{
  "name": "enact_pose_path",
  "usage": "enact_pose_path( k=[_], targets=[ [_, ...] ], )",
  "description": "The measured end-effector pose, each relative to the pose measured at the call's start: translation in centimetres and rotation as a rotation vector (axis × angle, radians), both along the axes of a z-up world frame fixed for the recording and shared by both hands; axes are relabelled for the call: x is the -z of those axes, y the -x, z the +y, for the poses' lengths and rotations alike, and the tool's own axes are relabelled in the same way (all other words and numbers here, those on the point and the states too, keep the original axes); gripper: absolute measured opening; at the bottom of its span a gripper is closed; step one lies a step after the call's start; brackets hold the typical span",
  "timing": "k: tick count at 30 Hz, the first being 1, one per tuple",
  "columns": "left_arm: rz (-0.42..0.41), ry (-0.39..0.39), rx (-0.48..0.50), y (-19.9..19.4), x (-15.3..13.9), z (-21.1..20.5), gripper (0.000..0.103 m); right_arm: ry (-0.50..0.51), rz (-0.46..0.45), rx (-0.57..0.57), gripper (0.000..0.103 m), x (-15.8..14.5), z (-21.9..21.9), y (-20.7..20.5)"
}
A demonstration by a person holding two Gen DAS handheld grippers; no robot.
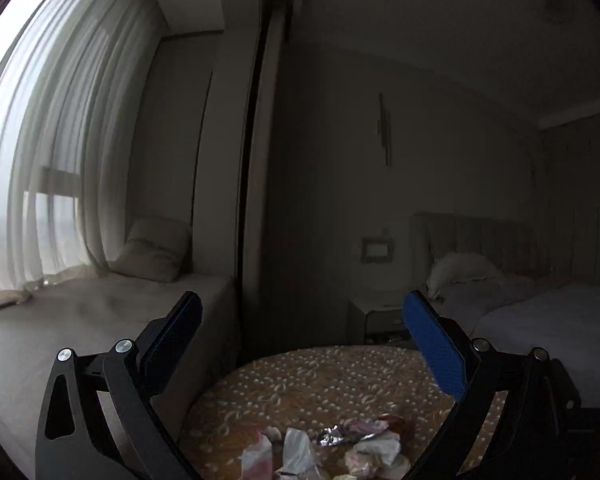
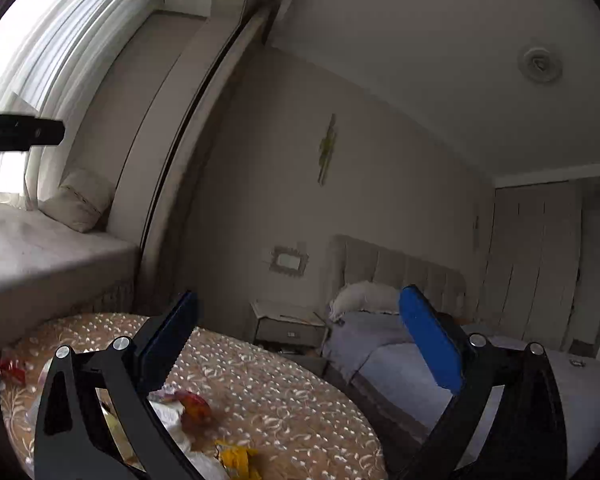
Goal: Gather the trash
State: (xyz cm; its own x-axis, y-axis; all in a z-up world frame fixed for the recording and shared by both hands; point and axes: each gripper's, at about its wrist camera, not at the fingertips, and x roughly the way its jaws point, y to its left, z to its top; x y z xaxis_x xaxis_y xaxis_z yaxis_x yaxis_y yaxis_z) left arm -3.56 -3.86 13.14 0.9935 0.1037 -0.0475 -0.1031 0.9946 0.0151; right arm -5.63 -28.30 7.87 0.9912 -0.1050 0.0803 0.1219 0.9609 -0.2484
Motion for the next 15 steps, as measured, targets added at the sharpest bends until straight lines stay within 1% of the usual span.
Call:
enact_pose_path(
  k=[1, 2, 3, 4, 5, 6, 7, 8, 10, 12, 13, 15],
  targets=[
    [0.054, -0.039, 0.010, -0.4, 2.2, -0.5, 0.098, -0.018, 0.045, -0.008, 0.099, 1.0, -0.7, 0.2],
    [0.103, -0.053, 0.024, -0.5, 3.9, -0.4, 0.098, -0.043, 0.089, -0.015, 0.099, 1.9, -1.2, 0.2],
    [0.170, -0.048, 0.044, -1.1, 5.4, -0.5, 0.098, -0.075, 0.123, -0.025, 0.099, 2.7, -1.7, 0.2],
    [0.224, -0.043, 0.089, -1.4, 6.6, -0.4, 0.098, -0.102, 0.151, -0.053, 0.099, 3.5, -1.9, 0.2],
    [0.260, -0.037, 0.136, -1.4, 7.6, -0.6, 0.098, -0.123, 0.194, -0.086, 0.099, 4.0, -1.6, 0.0],
    [0.300, -0.041, 0.172, -1.4, 8.6, -0.7, 0.098, -0.139, 0.237, -0.110, 0.099, 4.1, -0.4, -0.1],
    [0.326, -0.055, 0.199, -1.1, 9.4, -0.4, 0.098, -0.156, 0.271, -0.135, 0.099, 4.4, 0.1, -0.2],
    [0.334, -0.060, 0.205, -0.8, 10.0, 0.0, 0.098, -0.170, 0.288, -0.148, 0.099, 4.5, 0.4, -0.1],
    [0.350, -0.056, 0.215, -0.8, 10.7, 1.7, 0.098, -0.194, 0.304, -0.138, 0.099, 4.5, 1.6, 0.5],
    [0.371, -0.025, 0.257, -0.4, 11.4, 3.0, 0.098, -0.196, 0.319, -0.106, 0.099, 4.0, 2.9, 0.7],
    [0.385, -0.008, 0.272, -0.1, 11.6, 2.9, 0.098, -0.194, 0.324, -0.095, 0.099, 3.9, 2.9, 1.2],
    [0.395, 0.026, 0.281, 0.4, 11.5, 3.8, 0.098, -0.184, 0.333, -0.082, 0.099, 3.5, 3.4, 1.6]
  ],
)
